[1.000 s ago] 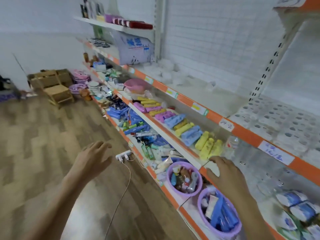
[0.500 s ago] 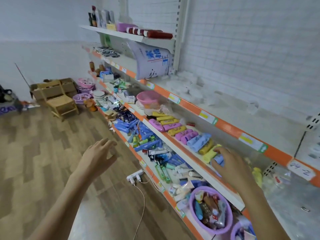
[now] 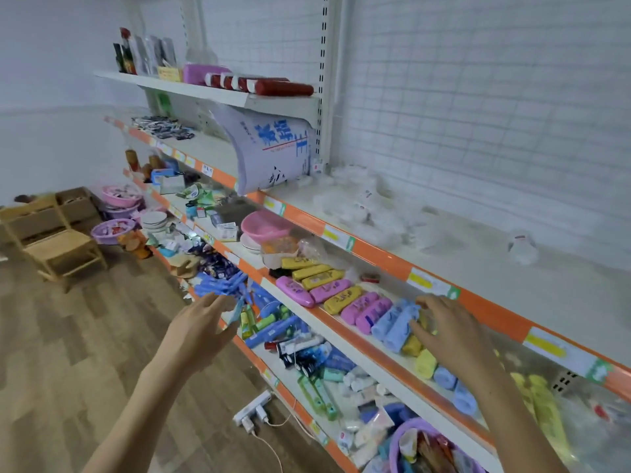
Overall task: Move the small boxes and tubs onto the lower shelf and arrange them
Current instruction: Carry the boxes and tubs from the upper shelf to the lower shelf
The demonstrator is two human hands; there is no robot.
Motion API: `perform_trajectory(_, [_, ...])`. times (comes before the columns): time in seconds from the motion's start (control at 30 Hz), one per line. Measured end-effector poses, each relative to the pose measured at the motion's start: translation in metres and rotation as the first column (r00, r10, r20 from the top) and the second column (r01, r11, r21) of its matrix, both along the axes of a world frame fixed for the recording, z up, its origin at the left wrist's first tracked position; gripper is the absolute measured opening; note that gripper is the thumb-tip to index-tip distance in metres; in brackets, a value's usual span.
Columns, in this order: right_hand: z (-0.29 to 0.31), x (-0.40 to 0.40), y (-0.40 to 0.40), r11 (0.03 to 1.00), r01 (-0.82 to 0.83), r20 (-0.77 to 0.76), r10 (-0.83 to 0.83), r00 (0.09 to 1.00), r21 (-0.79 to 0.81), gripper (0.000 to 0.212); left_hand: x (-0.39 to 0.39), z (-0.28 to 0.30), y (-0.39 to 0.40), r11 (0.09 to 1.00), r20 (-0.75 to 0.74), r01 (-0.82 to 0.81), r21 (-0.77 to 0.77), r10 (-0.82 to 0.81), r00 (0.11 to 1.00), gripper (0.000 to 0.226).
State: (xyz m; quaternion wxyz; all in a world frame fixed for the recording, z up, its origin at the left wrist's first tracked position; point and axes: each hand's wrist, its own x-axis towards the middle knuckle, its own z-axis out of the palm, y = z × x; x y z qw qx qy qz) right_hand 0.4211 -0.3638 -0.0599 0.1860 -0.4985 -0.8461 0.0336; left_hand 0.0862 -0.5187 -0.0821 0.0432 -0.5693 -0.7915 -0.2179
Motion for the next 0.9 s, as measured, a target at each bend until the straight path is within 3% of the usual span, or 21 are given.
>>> perform_trajectory(0.33, [0.027, -0.062, 0.129, 0.988, 0.116, -0.101, -0.106, 0.989, 0.101, 0.029, -0.073, 0.047, 0.198, 0.971, -0.1, 0.232, 0.055, -0.226, 0.969, 0.031])
perform_trajectory(0.6, [0.051, -0.094, 0.199, 0.973, 0.198, -0.06, -0.192, 0.98, 0.123, 0.032, -0.09, 0.071, 0.332, 0.895, -0.122, 0.427, 0.128, -0.413, 0.902, 0.029])
perform_trajectory(0.73, [0.059, -0.117, 0.232, 0.96, 0.257, -0.05, -0.253, 0.966, 0.111, 0.033, -0.099, 0.076, 0.408, 0.814, -0.124, 0.559, 0.156, -0.546, 0.829, 0.029])
perform_trajectory(0.9, [0.057, -0.147, 0.272, 0.95, 0.311, -0.014, -0.311, 0.95, -0.017, 0.033, -0.1, 0.073, 0.494, 0.678, -0.093, 0.733, 0.057, -0.727, 0.68, 0.03])
